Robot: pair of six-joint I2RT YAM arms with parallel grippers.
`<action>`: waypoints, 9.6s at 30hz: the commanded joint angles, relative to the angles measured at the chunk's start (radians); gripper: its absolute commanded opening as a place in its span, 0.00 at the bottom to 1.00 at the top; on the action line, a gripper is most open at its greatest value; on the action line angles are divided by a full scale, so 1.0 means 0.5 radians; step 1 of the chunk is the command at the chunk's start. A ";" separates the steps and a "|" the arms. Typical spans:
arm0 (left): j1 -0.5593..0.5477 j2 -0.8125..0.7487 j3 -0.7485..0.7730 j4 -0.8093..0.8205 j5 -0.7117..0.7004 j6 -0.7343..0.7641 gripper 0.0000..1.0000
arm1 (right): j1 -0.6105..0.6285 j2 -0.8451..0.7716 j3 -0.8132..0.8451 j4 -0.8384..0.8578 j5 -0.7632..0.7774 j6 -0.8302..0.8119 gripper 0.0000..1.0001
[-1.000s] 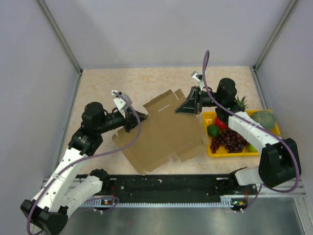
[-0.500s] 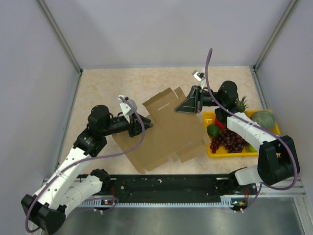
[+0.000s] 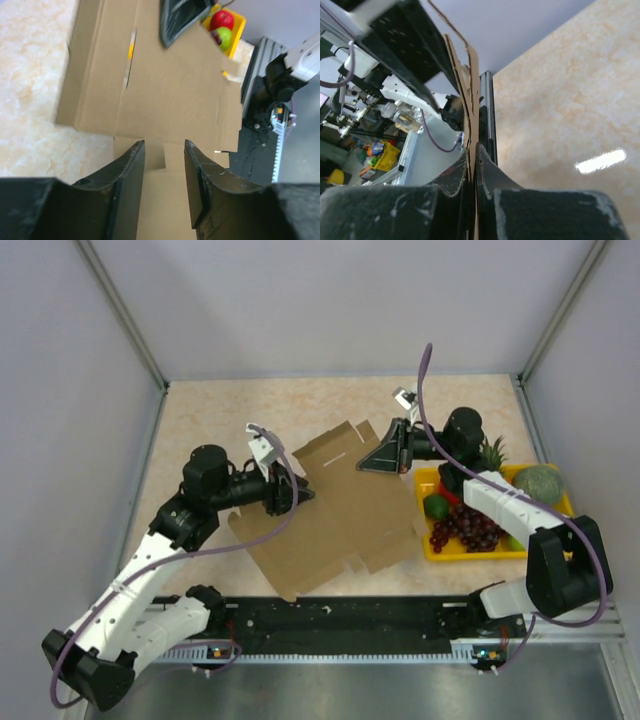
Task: Fold the paper box
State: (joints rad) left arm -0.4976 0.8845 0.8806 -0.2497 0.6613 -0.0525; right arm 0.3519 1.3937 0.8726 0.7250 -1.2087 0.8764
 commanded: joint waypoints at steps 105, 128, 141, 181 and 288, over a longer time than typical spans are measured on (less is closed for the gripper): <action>-0.431 1.090 1.159 -0.289 -0.003 -0.162 0.31 | 0.152 -0.216 0.252 -0.830 0.086 -0.599 0.00; -0.162 0.446 1.169 -0.614 -0.185 -0.113 0.76 | 0.180 -0.223 0.322 -1.364 0.031 -1.044 0.00; -0.171 0.357 0.715 -0.538 -0.279 0.062 0.80 | 0.180 -0.146 0.390 -1.284 -0.019 -0.961 0.00; -0.131 0.431 0.061 0.456 -0.678 -0.005 0.00 | 0.164 -0.112 0.387 -2.088 0.846 -1.538 0.22; 0.480 0.818 -1.021 2.364 -0.436 -1.261 0.26 | 1.229 0.182 0.228 -1.782 3.764 -2.124 0.00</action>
State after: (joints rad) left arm -0.2623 1.4010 0.4595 0.9115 0.4400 -0.6537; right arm 0.9180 1.4658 0.9993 -0.2375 0.4644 -0.1421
